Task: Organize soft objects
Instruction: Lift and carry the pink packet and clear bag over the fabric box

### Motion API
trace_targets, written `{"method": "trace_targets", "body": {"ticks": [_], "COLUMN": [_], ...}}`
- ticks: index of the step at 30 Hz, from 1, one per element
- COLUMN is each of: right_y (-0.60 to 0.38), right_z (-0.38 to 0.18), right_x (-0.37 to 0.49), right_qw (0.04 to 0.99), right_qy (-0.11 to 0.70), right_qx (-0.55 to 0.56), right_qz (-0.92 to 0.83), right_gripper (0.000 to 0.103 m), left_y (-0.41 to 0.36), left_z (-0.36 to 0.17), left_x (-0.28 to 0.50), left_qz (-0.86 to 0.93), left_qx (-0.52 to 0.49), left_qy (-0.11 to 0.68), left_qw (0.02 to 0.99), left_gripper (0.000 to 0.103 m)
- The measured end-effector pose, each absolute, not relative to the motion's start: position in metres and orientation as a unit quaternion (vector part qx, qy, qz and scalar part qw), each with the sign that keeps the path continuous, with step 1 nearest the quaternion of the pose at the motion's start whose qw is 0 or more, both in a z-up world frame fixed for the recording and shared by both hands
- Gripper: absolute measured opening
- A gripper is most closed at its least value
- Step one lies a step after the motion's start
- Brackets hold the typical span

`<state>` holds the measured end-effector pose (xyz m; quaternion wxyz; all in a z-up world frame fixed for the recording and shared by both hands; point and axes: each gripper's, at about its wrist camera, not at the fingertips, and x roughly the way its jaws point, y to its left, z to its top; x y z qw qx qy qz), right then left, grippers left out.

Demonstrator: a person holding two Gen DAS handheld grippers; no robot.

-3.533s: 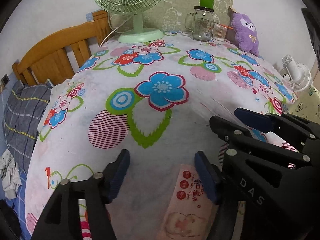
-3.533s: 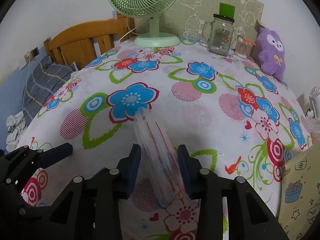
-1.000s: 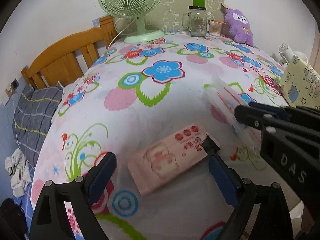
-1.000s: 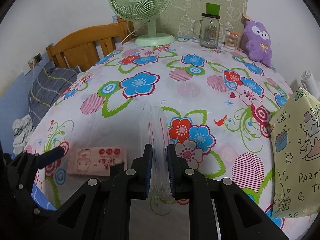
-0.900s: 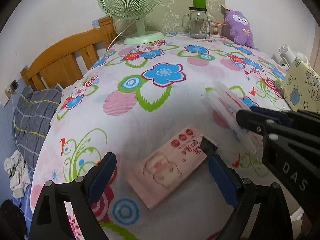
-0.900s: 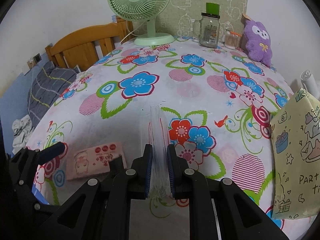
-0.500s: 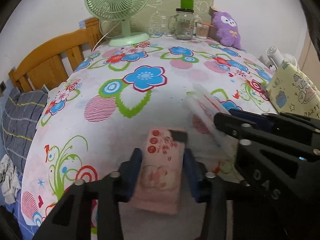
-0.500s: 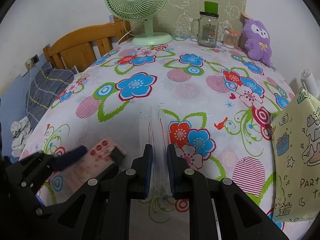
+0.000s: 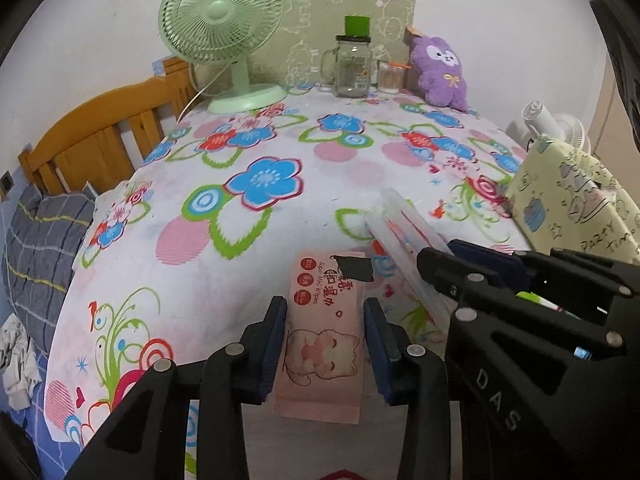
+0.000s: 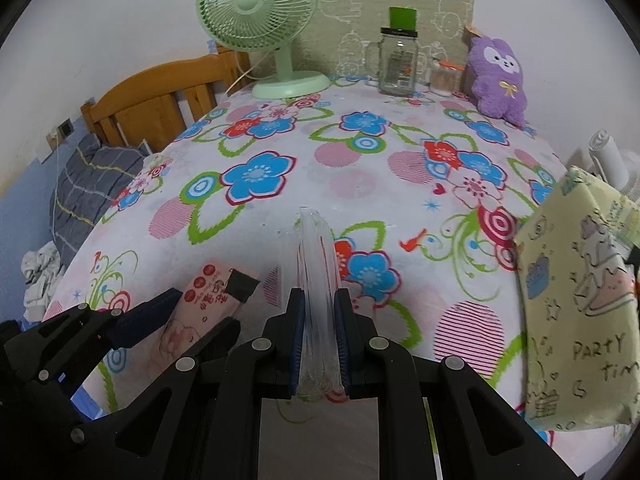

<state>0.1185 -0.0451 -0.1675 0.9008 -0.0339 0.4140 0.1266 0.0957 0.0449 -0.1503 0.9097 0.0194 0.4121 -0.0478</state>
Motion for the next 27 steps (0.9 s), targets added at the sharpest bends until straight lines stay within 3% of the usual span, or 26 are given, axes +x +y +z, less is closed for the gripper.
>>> {"method": "trace_targets", "body": {"ticks": [27], "right_y": [-0.118], "right_z": [-0.081], "right_x": [0.091], "right_qw": [0.933], "right_qy": [0.352], "right_qx": [-0.016], "right_qz": [0.073], "right_gripper": [0.018], "left_y": [-0.024], "left_z": [-0.069], "left_x": [0.083], "left_qz": [-0.082], "left_qx": [0.051], "left_qy": [0.348], "left_qw": [0.933], "left_gripper": [0.039]}}
